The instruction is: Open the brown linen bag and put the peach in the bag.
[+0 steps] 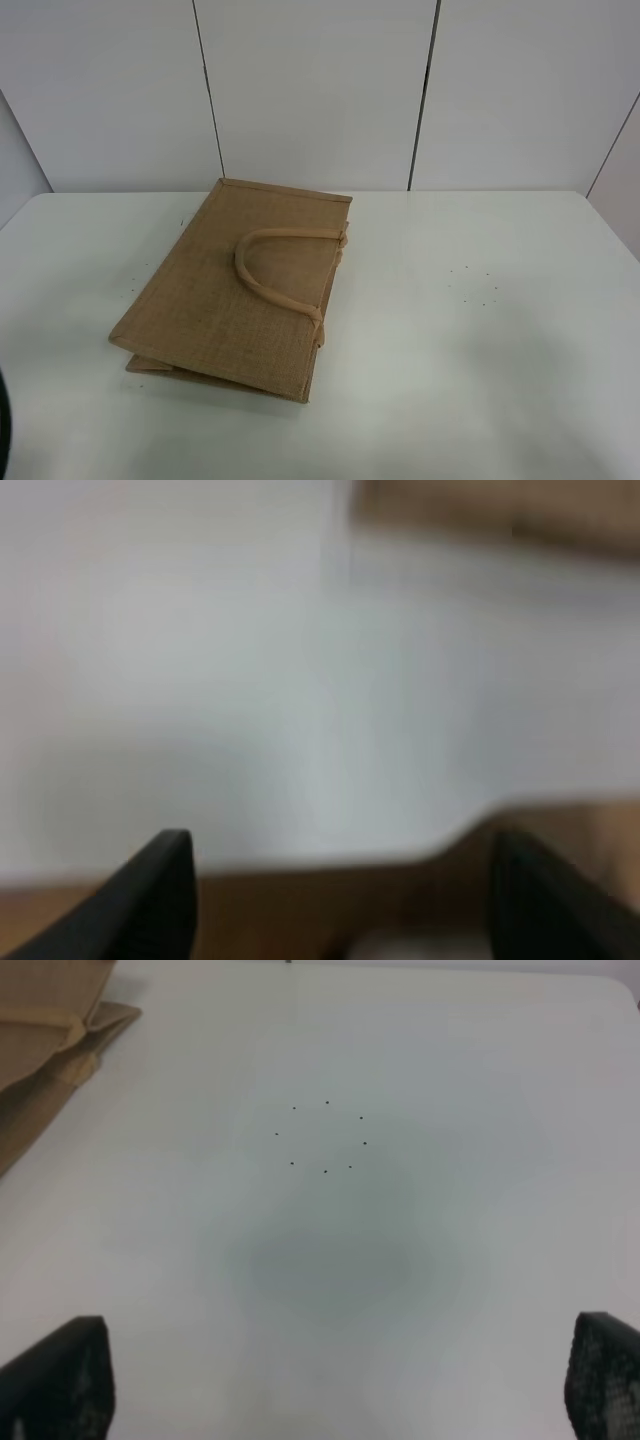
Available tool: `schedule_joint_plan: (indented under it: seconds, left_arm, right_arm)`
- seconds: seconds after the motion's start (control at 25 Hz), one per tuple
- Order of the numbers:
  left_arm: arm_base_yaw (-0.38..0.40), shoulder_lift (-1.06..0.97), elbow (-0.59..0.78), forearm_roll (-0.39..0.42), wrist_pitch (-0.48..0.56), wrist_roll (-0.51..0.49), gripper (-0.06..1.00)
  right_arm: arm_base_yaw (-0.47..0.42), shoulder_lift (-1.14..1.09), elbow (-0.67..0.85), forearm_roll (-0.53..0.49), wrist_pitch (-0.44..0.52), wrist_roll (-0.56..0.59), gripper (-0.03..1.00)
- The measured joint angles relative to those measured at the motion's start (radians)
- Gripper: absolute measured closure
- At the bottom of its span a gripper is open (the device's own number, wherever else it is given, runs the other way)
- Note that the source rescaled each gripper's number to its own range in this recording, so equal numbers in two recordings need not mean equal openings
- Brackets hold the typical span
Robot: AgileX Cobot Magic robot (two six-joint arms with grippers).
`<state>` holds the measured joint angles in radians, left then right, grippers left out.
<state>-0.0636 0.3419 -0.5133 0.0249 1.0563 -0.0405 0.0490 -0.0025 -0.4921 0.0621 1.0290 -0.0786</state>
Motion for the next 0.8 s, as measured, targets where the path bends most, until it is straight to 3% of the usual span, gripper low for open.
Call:
schedule_joint_plan:
  seconds: [0.48, 0.8]
  left_arm:
    - [0.001, -0.108, 0.014, 0.0, -0.002, 0.012, 0.09]
    - [0.067, -0.172, 0.014, 0.001, -0.002, 0.012, 0.09]
  right_arm:
    - [0.0, 0.0, 0.0, 0.0, 0.0, 0.0, -0.03]
    - [0.0, 0.0, 0.0, 0.0, 0.0, 0.0, -0.03]
